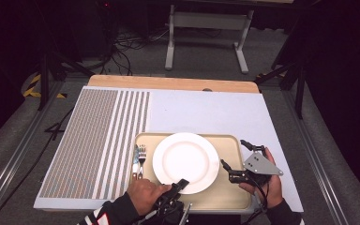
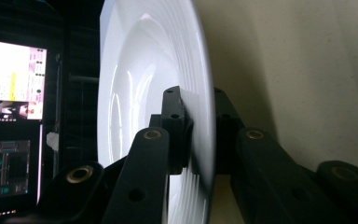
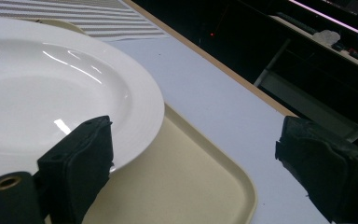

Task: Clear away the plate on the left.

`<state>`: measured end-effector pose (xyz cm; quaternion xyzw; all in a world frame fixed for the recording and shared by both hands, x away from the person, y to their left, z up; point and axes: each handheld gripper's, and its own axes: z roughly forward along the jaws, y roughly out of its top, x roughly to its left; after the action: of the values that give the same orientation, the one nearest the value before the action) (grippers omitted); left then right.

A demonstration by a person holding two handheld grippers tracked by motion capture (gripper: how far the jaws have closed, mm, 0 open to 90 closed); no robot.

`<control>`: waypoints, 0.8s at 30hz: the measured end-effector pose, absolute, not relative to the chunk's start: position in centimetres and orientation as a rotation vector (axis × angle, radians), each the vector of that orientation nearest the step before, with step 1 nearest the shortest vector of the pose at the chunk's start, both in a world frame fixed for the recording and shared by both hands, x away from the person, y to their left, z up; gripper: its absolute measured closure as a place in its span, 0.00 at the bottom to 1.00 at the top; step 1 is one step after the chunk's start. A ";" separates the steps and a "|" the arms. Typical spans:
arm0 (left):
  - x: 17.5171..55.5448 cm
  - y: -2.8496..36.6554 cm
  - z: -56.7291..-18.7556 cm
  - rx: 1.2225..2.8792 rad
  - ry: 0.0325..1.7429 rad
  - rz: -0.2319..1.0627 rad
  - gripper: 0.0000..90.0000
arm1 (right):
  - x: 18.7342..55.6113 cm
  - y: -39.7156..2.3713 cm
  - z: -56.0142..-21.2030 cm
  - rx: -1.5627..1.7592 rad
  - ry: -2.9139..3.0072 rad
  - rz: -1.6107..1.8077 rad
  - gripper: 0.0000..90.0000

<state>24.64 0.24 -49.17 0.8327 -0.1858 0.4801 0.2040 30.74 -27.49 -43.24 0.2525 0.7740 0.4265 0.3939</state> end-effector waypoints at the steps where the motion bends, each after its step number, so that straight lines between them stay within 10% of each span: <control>1: 24.6 0.2 -49.4 2.326 -0.496 1.311 0.89 | 30.8 -27.5 -43.2 0.641 1.964 1.082 0.12; 24: 24.2 0.3 -49.8 2.331 -0.516 1.245 0.90 | 30.7 -27.1 -43.5 0.625 1.982 1.069 0.12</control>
<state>24.19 0.27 -49.78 0.8440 -0.1868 0.4509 0.2226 30.71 -27.15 -43.45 0.2459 0.7805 0.4207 0.3915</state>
